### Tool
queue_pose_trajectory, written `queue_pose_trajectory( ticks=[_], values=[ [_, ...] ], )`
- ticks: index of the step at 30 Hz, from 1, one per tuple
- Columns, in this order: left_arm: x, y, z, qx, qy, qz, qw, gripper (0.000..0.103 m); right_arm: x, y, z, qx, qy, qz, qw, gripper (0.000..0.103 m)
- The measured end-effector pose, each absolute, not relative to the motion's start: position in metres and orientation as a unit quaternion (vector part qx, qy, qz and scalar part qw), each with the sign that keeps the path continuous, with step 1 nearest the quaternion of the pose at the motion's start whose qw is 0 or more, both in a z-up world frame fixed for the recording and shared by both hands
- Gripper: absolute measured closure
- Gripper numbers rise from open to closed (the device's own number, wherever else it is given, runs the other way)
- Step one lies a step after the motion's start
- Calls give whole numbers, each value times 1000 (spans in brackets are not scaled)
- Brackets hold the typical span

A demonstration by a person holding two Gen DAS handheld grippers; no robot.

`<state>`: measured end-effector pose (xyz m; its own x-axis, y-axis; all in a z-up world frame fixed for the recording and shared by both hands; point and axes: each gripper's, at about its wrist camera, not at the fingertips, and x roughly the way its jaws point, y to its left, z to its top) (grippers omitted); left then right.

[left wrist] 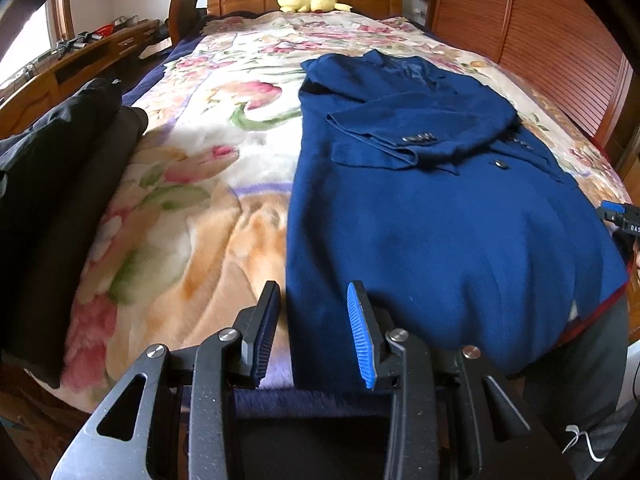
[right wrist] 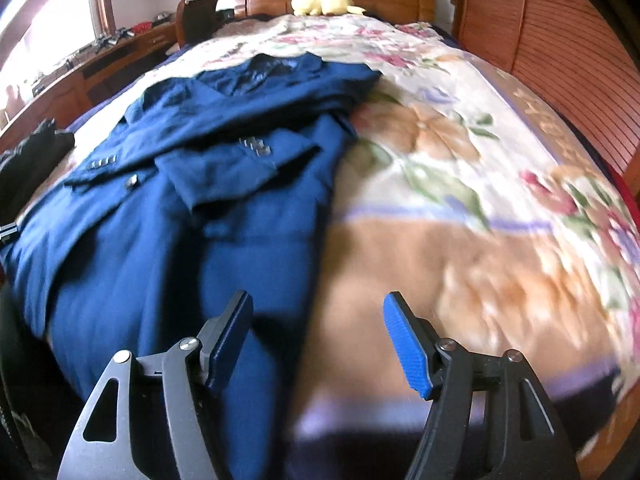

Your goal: Fold large clothes

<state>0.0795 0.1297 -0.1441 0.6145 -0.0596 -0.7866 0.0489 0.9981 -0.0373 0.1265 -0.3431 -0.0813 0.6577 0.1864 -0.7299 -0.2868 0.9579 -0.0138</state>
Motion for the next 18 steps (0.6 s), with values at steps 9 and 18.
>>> queue_pose_trajectory(
  ticks=[9,18],
  values=[
    [77,131,-149,-28,429,-50,901,78,110,-328,-86,-65,410,178,892,34],
    [67,120,-119,-18,392,-51,918,98,105,-334,-80,-43,387,207,898,98]
  ],
)
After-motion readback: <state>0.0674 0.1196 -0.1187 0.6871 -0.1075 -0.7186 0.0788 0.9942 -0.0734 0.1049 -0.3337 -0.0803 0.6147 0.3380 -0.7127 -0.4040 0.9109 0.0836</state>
